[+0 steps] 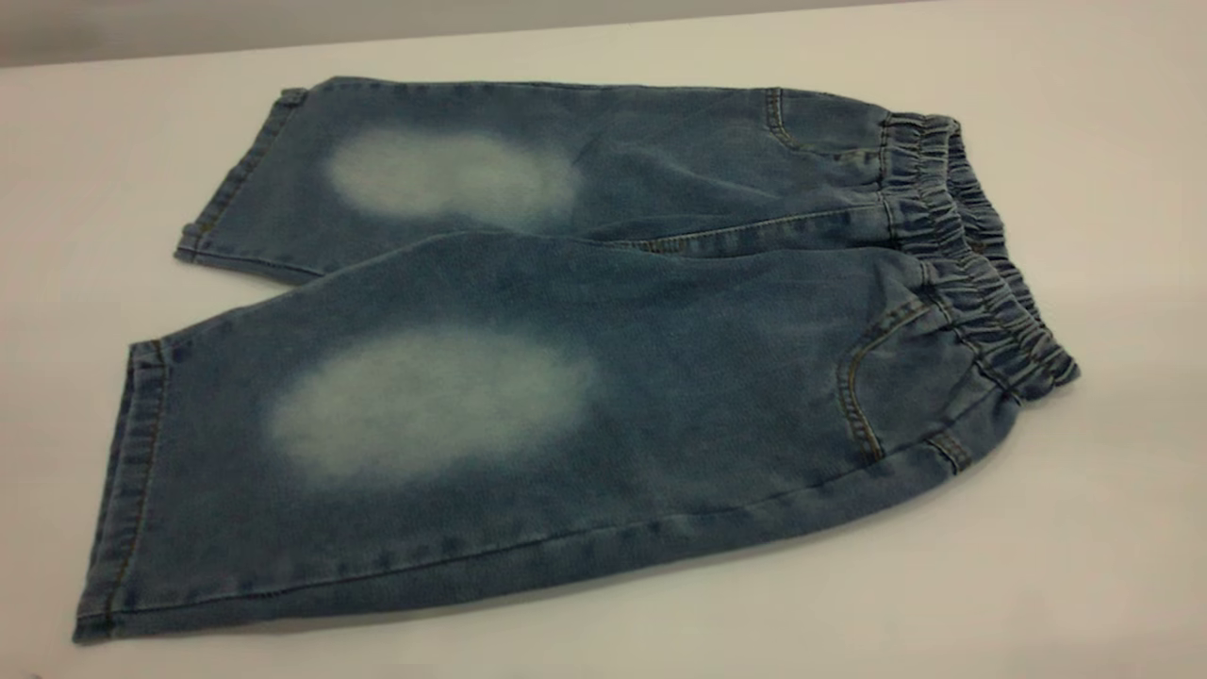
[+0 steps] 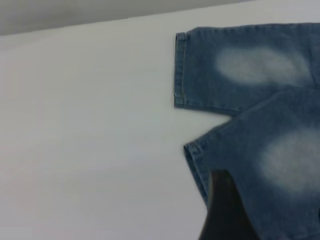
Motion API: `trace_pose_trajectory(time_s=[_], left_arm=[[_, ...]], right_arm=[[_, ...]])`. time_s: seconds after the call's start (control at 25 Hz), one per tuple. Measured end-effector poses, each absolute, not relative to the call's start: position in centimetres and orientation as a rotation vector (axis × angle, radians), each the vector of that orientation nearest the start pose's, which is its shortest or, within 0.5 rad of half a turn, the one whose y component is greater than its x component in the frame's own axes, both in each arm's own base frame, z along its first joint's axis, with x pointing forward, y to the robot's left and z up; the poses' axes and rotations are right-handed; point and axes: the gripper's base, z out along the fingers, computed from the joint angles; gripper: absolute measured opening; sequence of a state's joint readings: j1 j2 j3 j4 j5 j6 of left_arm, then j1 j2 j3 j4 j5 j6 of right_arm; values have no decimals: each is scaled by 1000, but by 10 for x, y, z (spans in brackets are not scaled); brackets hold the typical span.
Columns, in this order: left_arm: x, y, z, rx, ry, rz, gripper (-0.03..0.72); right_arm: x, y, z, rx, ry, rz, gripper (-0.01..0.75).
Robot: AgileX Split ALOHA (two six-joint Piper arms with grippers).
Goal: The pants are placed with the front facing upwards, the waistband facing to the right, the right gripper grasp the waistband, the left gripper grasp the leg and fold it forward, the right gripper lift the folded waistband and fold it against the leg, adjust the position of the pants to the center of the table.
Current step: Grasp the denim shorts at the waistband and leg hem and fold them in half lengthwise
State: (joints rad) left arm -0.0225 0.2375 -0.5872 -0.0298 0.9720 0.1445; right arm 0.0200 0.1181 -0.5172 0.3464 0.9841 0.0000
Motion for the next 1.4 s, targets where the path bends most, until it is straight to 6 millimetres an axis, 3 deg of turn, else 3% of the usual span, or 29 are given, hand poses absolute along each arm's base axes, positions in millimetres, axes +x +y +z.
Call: trace_pose_trajectory(time_s=[0.12, 0.24, 0.48, 0.64, 1.04, 1.24, 1.4], left_arm=[[58, -3, 315, 219, 2117, 63, 393], [87, -4, 311, 274, 2182, 81, 393], [139, -5, 284, 382, 2379, 94, 393], [165, -10, 265, 446, 2458, 34, 393], [195, -27, 228, 610, 2504, -193, 393], [205, -31, 215, 645, 2510, -244, 393], [210, -38, 205, 710, 2525, -246, 393]], right_arm=[[35, 29, 294, 45, 2108, 494, 408], [59, 30, 292, 92, 2177, 513, 408], [108, 28, 276, 192, 2326, 506, 408], [138, 29, 251, 299, 2451, 531, 408], [194, 34, 179, 395, 2631, 594, 408], [210, 40, 144, 393, 2710, 668, 408], [216, 49, 118, 382, 2757, 823, 408]])
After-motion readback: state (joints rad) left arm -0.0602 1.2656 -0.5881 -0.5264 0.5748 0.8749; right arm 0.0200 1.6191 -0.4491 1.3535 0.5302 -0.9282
